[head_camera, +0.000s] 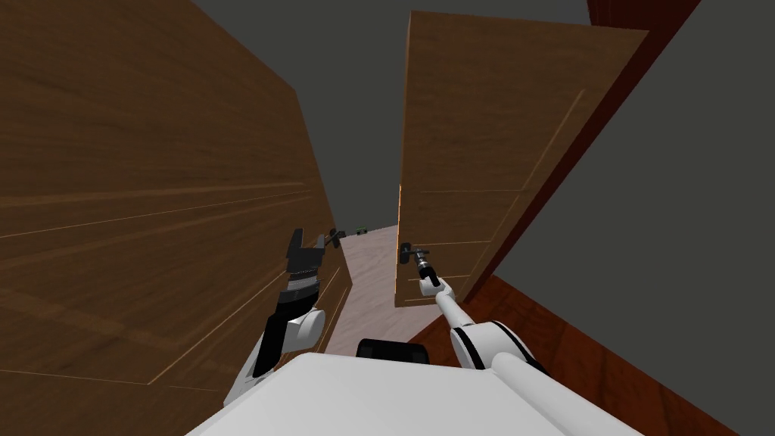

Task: Push the door open

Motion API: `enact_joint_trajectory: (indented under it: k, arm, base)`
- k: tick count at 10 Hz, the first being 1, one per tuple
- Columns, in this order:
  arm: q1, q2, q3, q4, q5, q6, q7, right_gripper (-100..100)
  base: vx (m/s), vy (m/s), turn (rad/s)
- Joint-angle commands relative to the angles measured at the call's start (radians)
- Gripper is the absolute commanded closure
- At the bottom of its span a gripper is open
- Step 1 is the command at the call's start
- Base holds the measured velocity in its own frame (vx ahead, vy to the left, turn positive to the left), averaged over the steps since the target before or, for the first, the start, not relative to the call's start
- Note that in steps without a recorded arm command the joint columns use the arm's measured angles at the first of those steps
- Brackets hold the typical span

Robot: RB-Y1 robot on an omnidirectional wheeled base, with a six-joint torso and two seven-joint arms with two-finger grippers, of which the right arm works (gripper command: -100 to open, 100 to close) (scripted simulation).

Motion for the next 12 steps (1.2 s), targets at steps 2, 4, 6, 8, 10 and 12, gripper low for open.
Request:
enact_joint_trajectory:
  k: [2,4,6,8,10,12]
  arm:
    - [-0.009,-0.020,-0.038,0.016,-0.014,-0.016,0.015,100]
    - [-0.007,-0.025,-0.056,0.016,-0.021,-0.015,0.022,100]
    - [-0.005,-0.030,-0.074,0.017,-0.028,-0.014,0.029,100]
    - [-0.004,-0.034,-0.087,0.017,-0.032,-0.013,0.034,100]
    - [0.004,-0.040,-0.092,0.011,-0.034,-0.010,0.035,100]
    - [-0.005,-0.040,-0.123,0.020,-0.057,-0.022,0.081,100]
  base:
    - [0.124,0.148,-0.084]
    - [0.157,0.153,-0.081]
    - [0.161,0.171,-0.078]
    - [0.154,0.182,-0.071]
    - [0.103,0.078,-0.046]
    - [0.160,-0.018,-0.067]
